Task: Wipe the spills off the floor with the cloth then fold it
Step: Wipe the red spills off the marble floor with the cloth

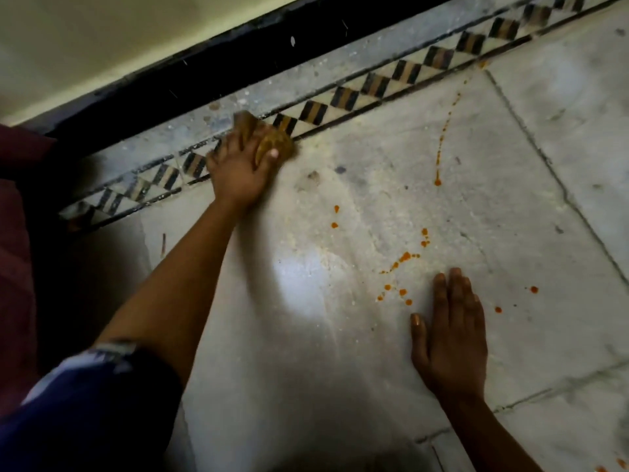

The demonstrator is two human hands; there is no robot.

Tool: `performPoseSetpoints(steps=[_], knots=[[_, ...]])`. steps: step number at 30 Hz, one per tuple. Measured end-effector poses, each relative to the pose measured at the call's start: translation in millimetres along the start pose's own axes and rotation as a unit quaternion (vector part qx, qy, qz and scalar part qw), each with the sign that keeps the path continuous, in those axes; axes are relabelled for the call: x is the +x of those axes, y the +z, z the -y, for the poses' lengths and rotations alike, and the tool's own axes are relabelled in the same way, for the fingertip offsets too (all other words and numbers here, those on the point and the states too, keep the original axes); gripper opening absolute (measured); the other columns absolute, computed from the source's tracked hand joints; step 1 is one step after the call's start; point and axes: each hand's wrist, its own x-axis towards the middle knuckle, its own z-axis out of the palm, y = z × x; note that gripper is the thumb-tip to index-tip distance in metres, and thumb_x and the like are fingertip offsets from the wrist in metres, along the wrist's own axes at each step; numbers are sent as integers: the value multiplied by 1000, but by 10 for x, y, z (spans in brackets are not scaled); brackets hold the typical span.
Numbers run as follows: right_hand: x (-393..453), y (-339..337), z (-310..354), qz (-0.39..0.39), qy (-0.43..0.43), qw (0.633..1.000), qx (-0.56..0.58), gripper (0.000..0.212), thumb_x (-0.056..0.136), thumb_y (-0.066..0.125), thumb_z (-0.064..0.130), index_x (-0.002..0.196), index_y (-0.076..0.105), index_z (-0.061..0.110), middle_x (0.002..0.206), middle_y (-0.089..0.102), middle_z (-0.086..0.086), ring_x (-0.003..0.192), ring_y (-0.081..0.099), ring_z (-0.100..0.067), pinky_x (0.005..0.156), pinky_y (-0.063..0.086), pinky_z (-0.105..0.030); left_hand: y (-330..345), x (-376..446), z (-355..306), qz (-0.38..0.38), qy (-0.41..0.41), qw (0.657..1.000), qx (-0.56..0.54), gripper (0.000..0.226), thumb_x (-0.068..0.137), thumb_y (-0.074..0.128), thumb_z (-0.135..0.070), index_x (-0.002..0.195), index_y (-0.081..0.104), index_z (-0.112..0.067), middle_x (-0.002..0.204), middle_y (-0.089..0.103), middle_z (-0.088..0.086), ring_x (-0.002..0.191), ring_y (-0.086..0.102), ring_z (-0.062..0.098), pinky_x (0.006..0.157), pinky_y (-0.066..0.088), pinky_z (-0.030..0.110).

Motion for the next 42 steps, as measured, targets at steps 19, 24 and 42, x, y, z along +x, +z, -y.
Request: performPoseSetpoints(steps=[19, 24, 42], knots=[[9, 26, -22, -2, -3, 1000, 7, 66, 89, 32, 38, 144, 30, 2, 152, 25, -18, 141, 19, -25, 115, 6, -31, 140, 117, -641, 7, 42, 999, 4, 63, 87, 23, -60, 142, 35, -35, 156, 20, 7, 143, 13, 29, 110, 7, 50], [-8, 30, -26, -10, -6, 1000, 16, 65, 90, 32, 39, 143, 32, 2, 151, 27, -18, 141, 22, -27, 114, 11, -34, 355, -553, -1082, 16, 182, 983, -22, 59, 89, 21, -58, 141, 36, -36, 156, 20, 2, 143, 12, 27, 109, 3, 43], [-125, -46, -130, -17, -35, 999, 33, 65, 92, 30, 41, 143, 32, 1, 150, 29, -19, 139, 27, -29, 113, 11, -34, 318, -1516, -892, 84, 226, 969, 52, 63, 83, 10, -68, 143, 11, -50, 159, 2, -3, 144, 7, 26, 107, 13, 50]])
